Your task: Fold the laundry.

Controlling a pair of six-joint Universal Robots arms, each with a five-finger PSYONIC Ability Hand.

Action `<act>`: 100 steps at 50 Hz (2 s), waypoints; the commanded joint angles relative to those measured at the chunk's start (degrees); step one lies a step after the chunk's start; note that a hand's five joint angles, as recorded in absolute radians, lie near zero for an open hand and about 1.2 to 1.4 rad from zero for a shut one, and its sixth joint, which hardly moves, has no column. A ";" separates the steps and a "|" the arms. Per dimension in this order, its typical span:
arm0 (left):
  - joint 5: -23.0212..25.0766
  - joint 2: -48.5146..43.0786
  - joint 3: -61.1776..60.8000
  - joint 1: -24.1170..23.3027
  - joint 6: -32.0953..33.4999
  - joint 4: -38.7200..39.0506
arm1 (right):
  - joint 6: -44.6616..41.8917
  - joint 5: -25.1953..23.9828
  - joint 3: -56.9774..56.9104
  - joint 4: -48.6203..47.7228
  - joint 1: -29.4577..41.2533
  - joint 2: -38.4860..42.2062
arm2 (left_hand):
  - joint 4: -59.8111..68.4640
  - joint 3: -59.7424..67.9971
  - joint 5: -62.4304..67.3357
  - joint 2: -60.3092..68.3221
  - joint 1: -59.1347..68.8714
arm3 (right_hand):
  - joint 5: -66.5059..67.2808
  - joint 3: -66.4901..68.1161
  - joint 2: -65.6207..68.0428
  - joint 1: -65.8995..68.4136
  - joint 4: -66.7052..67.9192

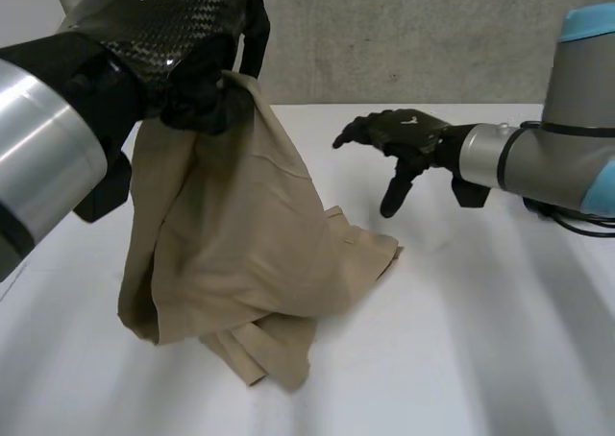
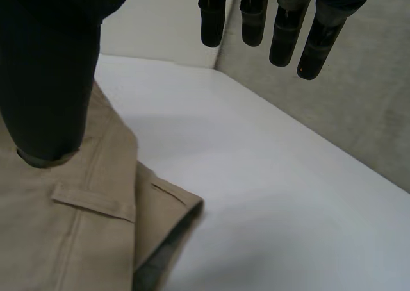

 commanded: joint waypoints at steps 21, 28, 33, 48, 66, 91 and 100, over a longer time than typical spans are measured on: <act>1.91 2.62 -2.18 0.19 0.10 0.77 | -7.04 6.04 -14.14 2.89 14.03 8.99 | 11.33 11.72 13.92 11.38 14.07 | 66.05 67.73 67.34 68.37 66.59; 1.73 2.62 -1.65 4.22 0.01 1.29 | -7.47 13.00 -9.06 2.00 6.74 -5.06 | 11.33 11.72 13.92 11.38 14.07 | 66.05 67.73 67.34 68.37 66.59; 1.73 2.71 -2.17 9.33 -0.08 4.11 | -9.58 13.26 2.36 0.86 2.70 -16.05 | 11.33 11.72 13.92 11.38 14.07 | 66.05 67.73 67.34 68.37 66.59; 1.91 3.85 -3.58 8.99 -0.52 5.52 | -10.20 12.83 21.19 -1.34 1.02 -27.77 | 11.33 11.72 13.92 11.38 14.07 | -3.95 -2.27 -2.66 -1.63 -3.41; 1.99 5.70 -8.86 3.18 0.01 6.04 | -12.84 -6.86 -6.67 13.33 8.49 8.01 | 11.33 11.72 13.92 11.38 14.07 | -3.95 -2.27 -2.66 -1.63 -3.41; 1.82 4.73 -6.75 3.97 0.01 6.57 | -4.14 4.73 -19.60 5.79 9.47 5.66 | 11.33 11.72 13.92 11.38 14.07 | 66.05 67.73 67.34 68.37 66.59; 1.82 5.61 -6.39 8.44 -0.08 6.83 | -4.66 9.13 -1.78 2.80 1.90 -13.85 | 11.33 11.72 13.92 11.38 14.07 | 66.05 67.73 67.34 68.37 66.59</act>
